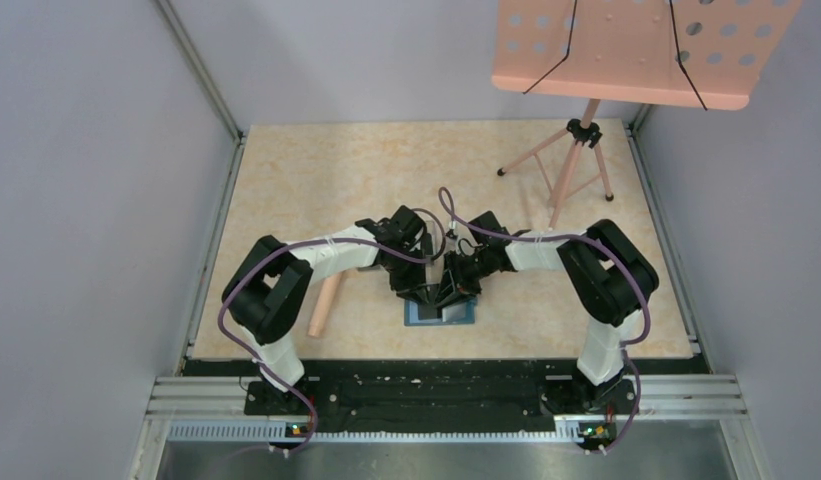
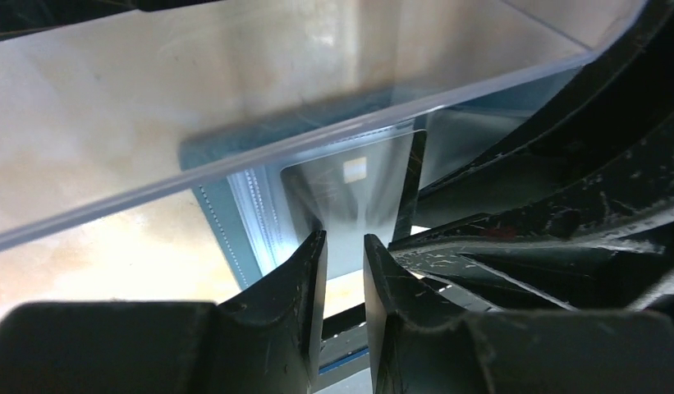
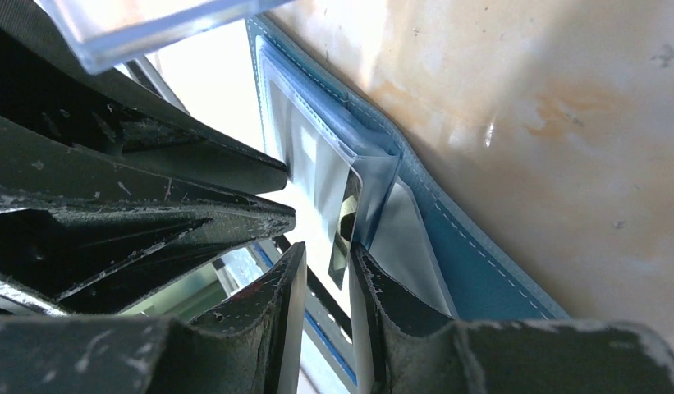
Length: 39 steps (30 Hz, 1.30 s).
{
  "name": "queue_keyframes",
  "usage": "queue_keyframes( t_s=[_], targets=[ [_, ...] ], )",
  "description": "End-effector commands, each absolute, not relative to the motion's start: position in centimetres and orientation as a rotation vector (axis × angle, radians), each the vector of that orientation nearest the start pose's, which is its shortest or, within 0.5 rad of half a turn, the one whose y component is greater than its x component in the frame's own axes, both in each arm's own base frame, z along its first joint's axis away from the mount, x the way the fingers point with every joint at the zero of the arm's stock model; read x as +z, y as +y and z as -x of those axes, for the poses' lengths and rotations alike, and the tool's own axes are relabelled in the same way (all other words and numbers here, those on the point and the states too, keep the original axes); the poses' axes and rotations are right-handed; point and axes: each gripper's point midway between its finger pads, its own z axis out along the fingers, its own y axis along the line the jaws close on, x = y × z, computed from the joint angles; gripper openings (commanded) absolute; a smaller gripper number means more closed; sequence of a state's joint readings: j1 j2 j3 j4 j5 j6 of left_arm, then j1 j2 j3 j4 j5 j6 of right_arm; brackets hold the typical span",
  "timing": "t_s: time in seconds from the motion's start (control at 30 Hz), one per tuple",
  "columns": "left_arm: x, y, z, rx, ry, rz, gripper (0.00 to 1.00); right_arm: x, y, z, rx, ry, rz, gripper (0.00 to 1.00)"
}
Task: Put the credit cards into the card holder
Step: Insert the credit card into the card slot.
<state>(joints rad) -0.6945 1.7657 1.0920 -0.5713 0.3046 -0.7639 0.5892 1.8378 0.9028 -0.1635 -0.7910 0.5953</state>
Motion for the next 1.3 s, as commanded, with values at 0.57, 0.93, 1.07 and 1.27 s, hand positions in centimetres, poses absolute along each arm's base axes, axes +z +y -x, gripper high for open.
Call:
queue_keyframes(
  t_s=[0.57, 0.93, 1.07, 1.27],
  targets=[
    [3.9, -26.6, -22.1, -0.508, 3.013, 0.026, 0.39, 3.0, 31.2, -19.5, 1.398, 2.855, 0.355, 0.34],
    [4.9, -28.2, -22.4, -0.567, 2.983, -0.048, 0.27, 2.8, 31.2, -19.5, 1.397, 2.865, 0.356, 0.23],
    [4.7, -28.5, -22.2, -0.569, 2.989, -0.068, 0.28, 2.7, 31.3, -19.4, 1.400, 2.867, 0.358, 0.21],
    [4.8, -28.2, -22.4, -0.536, 2.983, -0.056, 0.33, 2.6, 31.2, -19.4, 1.399, 2.872, 0.355, 0.20]
  ],
)
